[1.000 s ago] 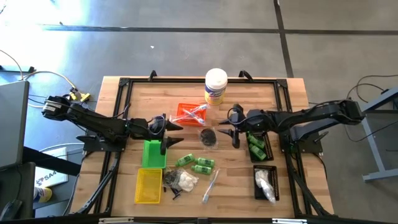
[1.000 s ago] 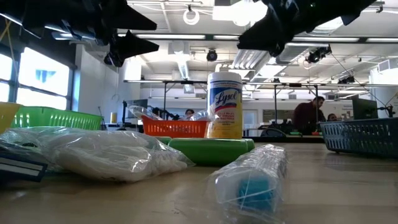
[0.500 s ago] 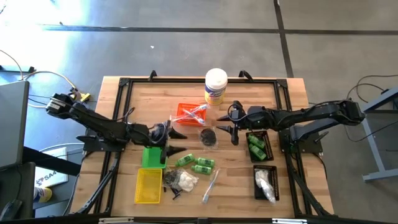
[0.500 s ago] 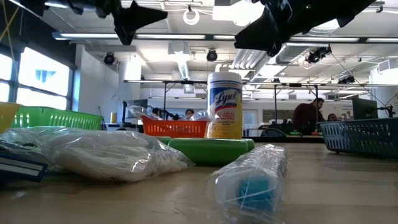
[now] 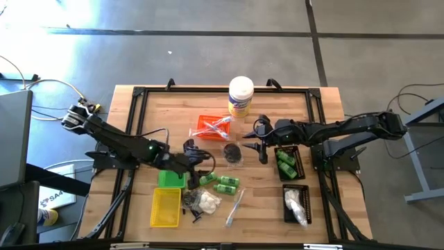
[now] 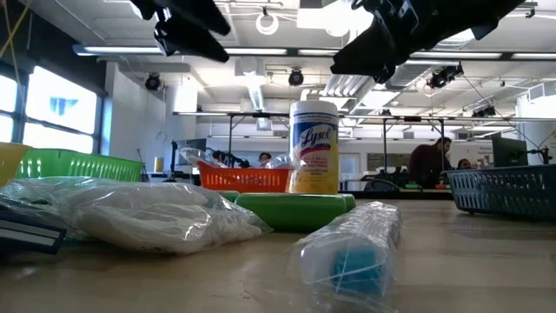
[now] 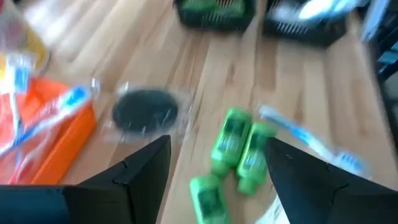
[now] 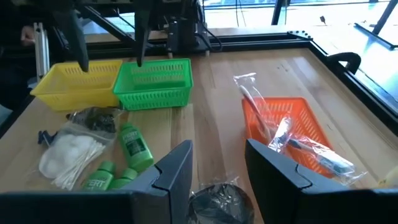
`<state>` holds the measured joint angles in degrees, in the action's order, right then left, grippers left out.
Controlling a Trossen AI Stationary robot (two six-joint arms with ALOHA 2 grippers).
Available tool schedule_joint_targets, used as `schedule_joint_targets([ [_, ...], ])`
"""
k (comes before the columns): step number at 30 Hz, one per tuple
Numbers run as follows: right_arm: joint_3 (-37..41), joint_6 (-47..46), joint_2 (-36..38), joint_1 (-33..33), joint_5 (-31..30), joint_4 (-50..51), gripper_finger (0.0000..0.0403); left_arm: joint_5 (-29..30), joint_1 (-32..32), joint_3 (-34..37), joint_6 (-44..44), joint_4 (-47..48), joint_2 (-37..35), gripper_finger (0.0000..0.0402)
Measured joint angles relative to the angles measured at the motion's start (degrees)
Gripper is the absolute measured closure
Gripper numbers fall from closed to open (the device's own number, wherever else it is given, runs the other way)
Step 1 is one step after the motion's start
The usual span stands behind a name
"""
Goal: Pick & Place Travel size toiletries
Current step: Put the green shampoo into the top black bin
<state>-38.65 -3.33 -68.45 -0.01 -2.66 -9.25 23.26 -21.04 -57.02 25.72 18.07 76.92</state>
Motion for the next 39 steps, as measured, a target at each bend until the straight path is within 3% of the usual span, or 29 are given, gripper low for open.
schedule_joint_targets([
  [12,0.0,-0.14,0.0,0.0,-0.2,0.06,0.0262,-4.13,0.0,-12.06,5.85,24.85,13.61,0.0149],
  [18,0.0,-0.94,0.02,0.0,-0.19,0.62,0.0262,-10.71,0.0,-12.19,7.75,24.4,18.13,0.0149],
  [26,0.0,-0.94,0.04,0.0,-0.2,2.02,0.0262,-10.44,0.07,-12.23,8.37,20.19,20.56,0.0149],
  [39,0.04,-0.96,0.05,-0.01,-0.2,3.15,0.0262,-8.41,0.07,-11.64,16.87,18.47,25.03,0.0149],
])
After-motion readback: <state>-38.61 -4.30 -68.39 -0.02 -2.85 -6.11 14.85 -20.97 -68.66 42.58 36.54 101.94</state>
